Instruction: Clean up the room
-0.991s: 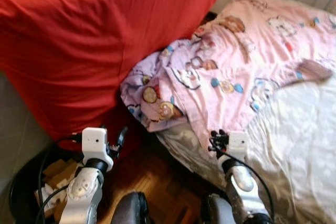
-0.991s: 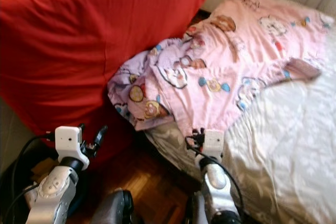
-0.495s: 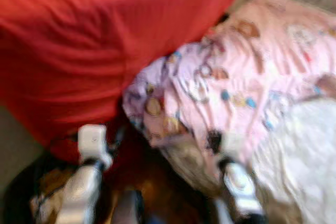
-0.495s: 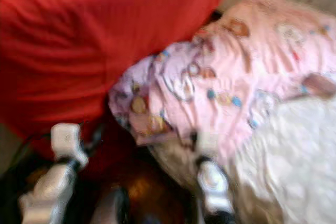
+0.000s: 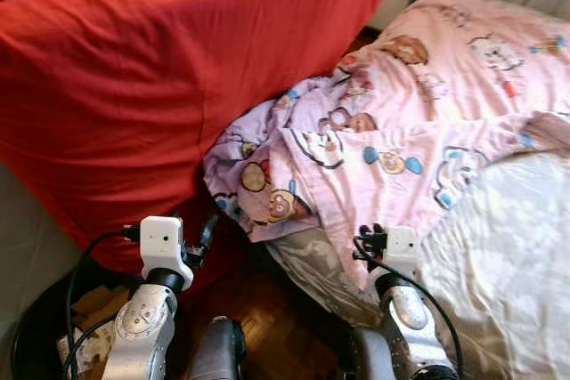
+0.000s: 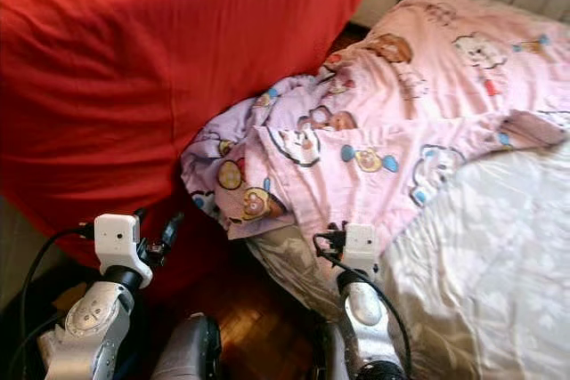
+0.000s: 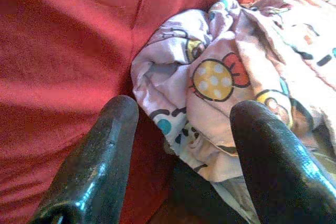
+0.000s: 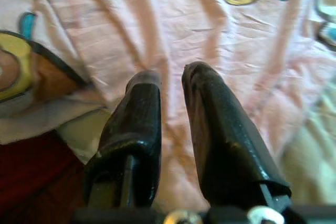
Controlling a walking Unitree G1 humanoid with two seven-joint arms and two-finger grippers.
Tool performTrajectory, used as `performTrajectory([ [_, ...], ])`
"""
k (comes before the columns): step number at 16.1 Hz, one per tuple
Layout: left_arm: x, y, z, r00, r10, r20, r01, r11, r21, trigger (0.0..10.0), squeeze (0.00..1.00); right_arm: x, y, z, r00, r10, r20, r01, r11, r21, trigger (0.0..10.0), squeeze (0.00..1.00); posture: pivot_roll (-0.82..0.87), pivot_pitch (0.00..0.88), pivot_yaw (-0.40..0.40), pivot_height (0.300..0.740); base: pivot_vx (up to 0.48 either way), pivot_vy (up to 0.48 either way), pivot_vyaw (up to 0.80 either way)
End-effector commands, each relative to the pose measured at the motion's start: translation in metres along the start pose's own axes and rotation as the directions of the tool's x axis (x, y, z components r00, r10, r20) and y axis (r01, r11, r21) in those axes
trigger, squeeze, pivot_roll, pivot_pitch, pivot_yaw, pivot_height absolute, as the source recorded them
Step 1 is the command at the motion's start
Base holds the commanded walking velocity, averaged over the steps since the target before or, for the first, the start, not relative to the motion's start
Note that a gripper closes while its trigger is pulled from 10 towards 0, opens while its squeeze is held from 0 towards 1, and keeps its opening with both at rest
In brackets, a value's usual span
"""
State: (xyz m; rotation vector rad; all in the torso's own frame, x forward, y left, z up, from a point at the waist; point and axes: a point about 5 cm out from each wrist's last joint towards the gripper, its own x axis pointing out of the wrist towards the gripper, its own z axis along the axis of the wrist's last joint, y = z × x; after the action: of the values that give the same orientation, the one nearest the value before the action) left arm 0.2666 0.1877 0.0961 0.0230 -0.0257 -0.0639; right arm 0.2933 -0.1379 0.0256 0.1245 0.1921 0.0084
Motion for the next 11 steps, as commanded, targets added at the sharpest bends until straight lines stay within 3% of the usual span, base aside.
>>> performTrajectory([
  [1, -0.003, 0.0, -0.001, 1.0, -0.004, -0.002, 0.004, 1.0, 0.005, 10.0, 0.0, 0.0, 0.0, -0.003, 1.0, -0.008, -0.019, 0.008, 1.0, -0.001, 10.0, 0.0, 0.13, 0.175, -0.022, 0.608, 0.0, 0.0, 0.0],
  [5, -0.003, 0.0, -0.001, 1.0, -0.003, -0.002, 0.003, 1.0, 0.007, 10.0, 0.0, -0.002, -0.003, -0.01, 0.998, -0.038, -0.049, 0.037, 0.999, -0.01, 10.0, 0.0, 0.13, 0.177, -0.022, 0.598, 0.0, 0.0, 0.0],
  [7, -0.004, 0.0, -0.001, 1.0, -0.002, -0.004, 0.002, 1.0, 0.01, 10.0, 0.0, -0.003, -0.006, -0.019, 0.991, -0.073, -0.109, 0.079, 0.995, 0.054, 10.0, 0.0, 0.14, 0.181, -0.019, 0.598, 0.0, 0.0, 0.0],
  [8, -0.004, 0.001, -0.001, 1.0, -0.001, -0.005, 0.002, 1.0, 0.012, 10.0, 0.0, -0.004, -0.011, -0.025, 0.979, -0.116, -0.167, 0.137, 0.983, 0.122, 10.0, 1.0, 0.14, 0.186, -0.017, 0.598, 0.0, 0.0, 0.0],
  [11, -0.006, 0.003, -0.001, 1.0, 0.002, -0.007, -0.002, 1.0, 0.017, 10.0, 0.0, -0.006, -0.023, -0.035, 0.945, -0.201, -0.257, 0.245, 0.957, 0.155, 10.0, 1.0, 0.15, 0.196, -0.008, 0.598, 0.0, 0.0, 0.0],
])
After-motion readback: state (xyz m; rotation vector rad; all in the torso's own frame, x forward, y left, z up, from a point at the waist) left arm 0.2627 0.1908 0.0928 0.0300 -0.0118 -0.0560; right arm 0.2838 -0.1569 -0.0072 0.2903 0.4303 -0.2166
